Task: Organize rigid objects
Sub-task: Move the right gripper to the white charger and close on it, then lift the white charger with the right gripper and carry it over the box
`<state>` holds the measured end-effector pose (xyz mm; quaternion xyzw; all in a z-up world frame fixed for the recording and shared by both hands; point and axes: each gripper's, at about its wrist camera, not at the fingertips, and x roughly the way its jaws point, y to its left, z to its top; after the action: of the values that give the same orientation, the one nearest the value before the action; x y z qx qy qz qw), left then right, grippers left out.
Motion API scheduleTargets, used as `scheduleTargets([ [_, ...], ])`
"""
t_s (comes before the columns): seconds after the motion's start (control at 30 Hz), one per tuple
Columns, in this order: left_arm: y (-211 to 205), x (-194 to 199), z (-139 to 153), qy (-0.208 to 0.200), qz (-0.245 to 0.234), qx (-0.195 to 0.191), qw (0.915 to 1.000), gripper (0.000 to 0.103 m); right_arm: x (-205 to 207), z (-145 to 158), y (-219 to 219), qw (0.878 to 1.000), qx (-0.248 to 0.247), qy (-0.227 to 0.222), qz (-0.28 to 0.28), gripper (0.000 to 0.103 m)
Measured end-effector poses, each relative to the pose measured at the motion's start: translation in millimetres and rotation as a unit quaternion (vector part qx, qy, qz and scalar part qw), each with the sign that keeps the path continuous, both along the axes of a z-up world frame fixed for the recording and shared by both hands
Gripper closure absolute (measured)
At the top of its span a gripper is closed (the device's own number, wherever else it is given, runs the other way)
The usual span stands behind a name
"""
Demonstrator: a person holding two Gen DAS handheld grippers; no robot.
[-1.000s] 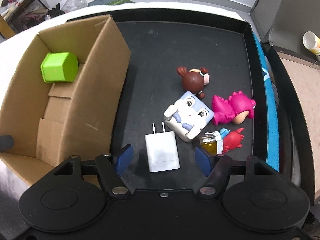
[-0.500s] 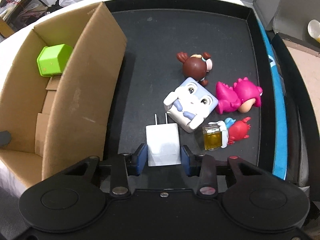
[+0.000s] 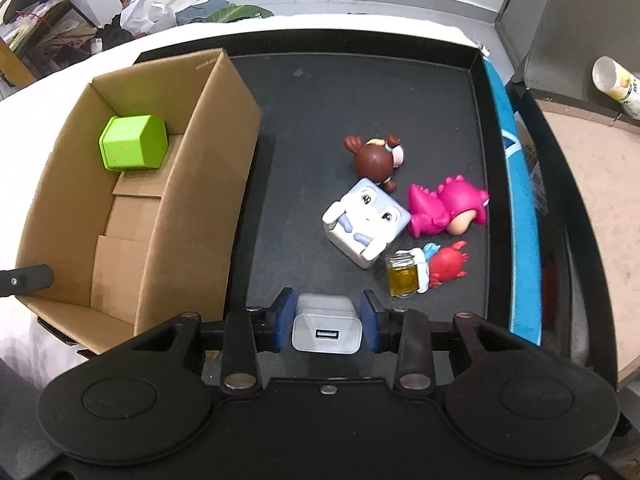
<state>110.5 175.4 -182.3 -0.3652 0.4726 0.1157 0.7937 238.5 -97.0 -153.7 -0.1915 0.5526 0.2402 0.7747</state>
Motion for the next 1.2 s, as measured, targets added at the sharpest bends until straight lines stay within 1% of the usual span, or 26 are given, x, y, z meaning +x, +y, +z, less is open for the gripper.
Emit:
scheduleTargets([
  [0.03, 0, 0, 0, 0.0, 0.0, 0.0, 1.0, 0.081, 1, 2, 0, 1.0, -0.001, 0.004, 0.0, 0.1],
  [0.07, 0, 0, 0, 0.0, 0.0, 0.0, 1.0, 0.081, 2, 3, 2, 1.0, -0.002, 0.01, -0.005, 0.102],
  [0.17, 0, -1, 0, -0.001, 0.0, -0.001, 1.0, 0.081, 2, 12, 7, 1.0, -0.005, -0.001, 0.002, 0.102],
  [0.27, 0, -1, 0, -0.001, 0.001, -0.001, 1.0, 0.081, 5, 8, 7, 1.0, -0.012, 0.009, -0.001, 0.101],
  [0.33, 0, -1, 0, -0.001, 0.001, -0.002, 1.0, 0.081, 6, 2, 6, 1.0, -0.021, 0.014, -0.009, 0.096],
  [0.4, 0, 0, 0, 0.0, 0.0, -0.002, 1.0, 0.081, 6, -4, 3, 0.999, -0.028, 0.024, -0.015, 0.082],
  [0.47, 0, 0, 1, 0.0, -0.001, -0.001, 1.0, 0.081, 4, -6, -1, 0.999, -0.033, 0.016, -0.016, 0.053],
  [0.5, 0, 0, 1, 0.0, -0.001, -0.001, 1.0, 0.081, 4, -8, -3, 0.999, -0.04, 0.014, -0.017, 0.051],
  [0.6, 0, 1, 1, 0.001, -0.001, -0.001, 1.0, 0.081, 5, -17, -10, 0.998, -0.056, 0.026, -0.029, 0.05],
  [0.7, 0, 1, 1, 0.0, -0.001, -0.001, 1.0, 0.081, 7, -22, -18, 0.996, -0.067, 0.027, -0.047, 0.05],
  [0.83, 0, 1, 0, 0.0, -0.002, 0.0, 1.0, 0.081, 12, -35, -26, 0.994, -0.071, 0.055, -0.067, 0.05],
  [0.97, 0, 1, 0, 0.0, -0.002, 0.0, 1.0, 0.081, 13, -44, -27, 0.992, -0.079, 0.067, -0.07, 0.05],
  [1.1, -1, 1, -1, 0.002, -0.002, 0.001, 1.0, 0.081, 18, -51, -25, 0.992, -0.083, 0.067, -0.07, 0.048],
  [1.2, -1, 1, 0, 0.002, -0.002, 0.001, 1.0, 0.081, 18, -63, -25, 0.989, -0.105, 0.079, -0.066, 0.053],
])
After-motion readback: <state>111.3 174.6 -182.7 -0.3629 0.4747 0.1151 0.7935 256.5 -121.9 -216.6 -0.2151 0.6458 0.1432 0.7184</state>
